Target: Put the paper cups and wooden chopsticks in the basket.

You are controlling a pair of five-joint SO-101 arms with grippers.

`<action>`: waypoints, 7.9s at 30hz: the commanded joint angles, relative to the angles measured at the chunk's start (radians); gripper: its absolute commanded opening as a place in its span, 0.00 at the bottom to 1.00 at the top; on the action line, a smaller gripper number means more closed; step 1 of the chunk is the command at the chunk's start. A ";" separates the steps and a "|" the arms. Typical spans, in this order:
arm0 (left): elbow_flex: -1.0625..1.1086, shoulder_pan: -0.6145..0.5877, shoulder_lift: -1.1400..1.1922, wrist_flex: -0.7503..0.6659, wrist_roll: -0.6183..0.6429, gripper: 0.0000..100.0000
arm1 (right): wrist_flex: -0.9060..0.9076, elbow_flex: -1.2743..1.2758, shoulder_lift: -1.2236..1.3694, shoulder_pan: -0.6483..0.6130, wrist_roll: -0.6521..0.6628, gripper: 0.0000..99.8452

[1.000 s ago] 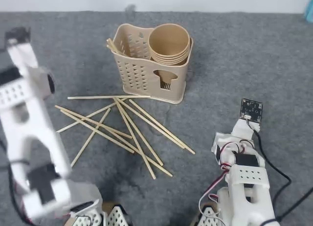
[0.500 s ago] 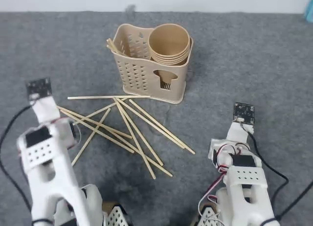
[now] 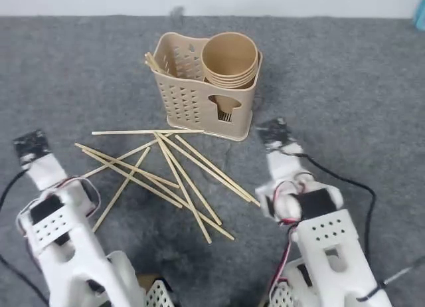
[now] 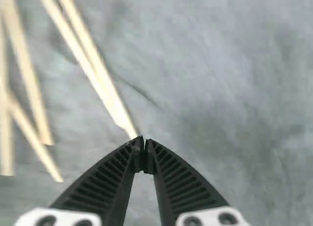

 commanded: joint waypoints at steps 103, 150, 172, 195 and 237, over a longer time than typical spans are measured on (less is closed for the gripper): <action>0.004 -0.029 -0.021 -0.132 0.061 0.01 | -1.478 -0.160 -0.131 -0.186 -0.144 0.01; 0.005 -0.025 -0.021 -0.155 0.060 0.01 | -2.144 -0.468 1.032 -0.186 0.141 0.10; 0.005 -0.025 -0.020 -0.158 0.060 0.01 | -0.705 -0.448 -0.024 -0.185 -0.290 0.08; 0.007 -0.029 -0.029 -0.155 0.069 0.01 | -0.236 0.440 -0.779 -0.013 -0.433 0.01; -0.737 0.184 -0.325 0.075 -0.089 0.01 | -0.127 0.641 -0.869 0.004 -0.433 0.01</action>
